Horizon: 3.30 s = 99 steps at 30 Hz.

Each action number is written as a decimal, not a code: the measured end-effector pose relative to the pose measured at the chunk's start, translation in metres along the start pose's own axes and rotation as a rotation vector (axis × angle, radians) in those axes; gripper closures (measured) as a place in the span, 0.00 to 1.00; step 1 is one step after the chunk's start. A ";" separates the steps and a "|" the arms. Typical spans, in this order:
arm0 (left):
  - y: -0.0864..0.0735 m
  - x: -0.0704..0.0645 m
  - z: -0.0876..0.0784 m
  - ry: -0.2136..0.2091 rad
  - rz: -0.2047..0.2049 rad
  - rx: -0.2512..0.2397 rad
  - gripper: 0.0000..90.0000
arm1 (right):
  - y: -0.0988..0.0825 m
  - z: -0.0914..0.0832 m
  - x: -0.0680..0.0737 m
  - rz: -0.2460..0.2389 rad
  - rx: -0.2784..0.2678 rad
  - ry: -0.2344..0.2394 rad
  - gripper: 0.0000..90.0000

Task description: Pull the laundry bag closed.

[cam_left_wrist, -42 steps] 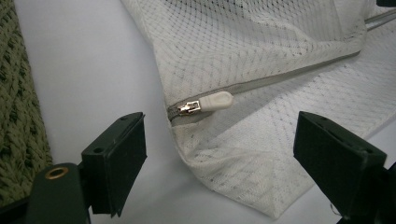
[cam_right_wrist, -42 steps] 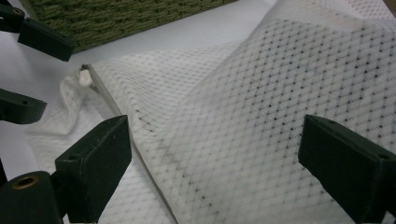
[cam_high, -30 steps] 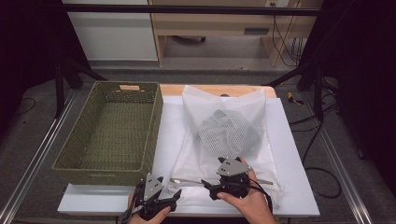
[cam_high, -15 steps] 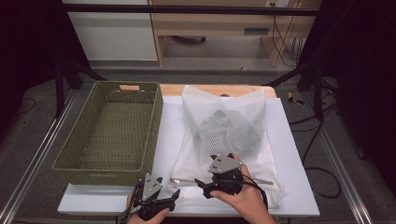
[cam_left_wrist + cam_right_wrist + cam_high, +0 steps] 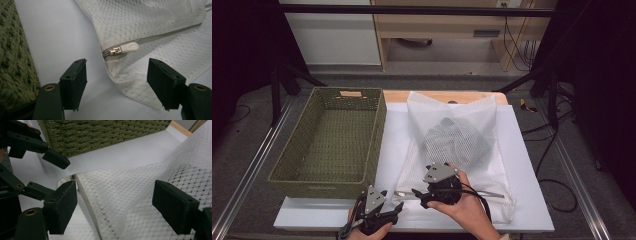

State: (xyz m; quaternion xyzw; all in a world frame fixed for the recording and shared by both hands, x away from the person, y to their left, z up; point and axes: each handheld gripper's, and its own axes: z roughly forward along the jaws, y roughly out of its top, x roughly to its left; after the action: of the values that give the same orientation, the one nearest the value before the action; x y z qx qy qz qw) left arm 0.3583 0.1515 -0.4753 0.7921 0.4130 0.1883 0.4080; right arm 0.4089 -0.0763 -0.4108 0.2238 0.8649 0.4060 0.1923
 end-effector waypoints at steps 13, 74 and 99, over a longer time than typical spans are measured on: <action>-0.001 0.004 0.004 -0.027 -0.022 0.006 0.56 | -0.002 0.004 0.001 0.019 -0.004 0.009 0.25; 0.009 -0.001 0.001 -0.010 -0.038 -0.071 0.97 | -0.008 0.017 0.029 -0.073 -0.022 0.066 0.63; 0.010 -0.004 0.001 -0.022 -0.036 -0.075 0.97 | -0.008 0.029 0.037 -0.107 -0.011 0.085 0.84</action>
State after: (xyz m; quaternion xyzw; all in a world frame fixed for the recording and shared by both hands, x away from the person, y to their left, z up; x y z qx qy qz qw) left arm 0.3618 0.1450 -0.4679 0.7708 0.4153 0.1875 0.4453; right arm 0.3910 -0.0428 -0.4397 0.1588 0.8808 0.4092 0.1778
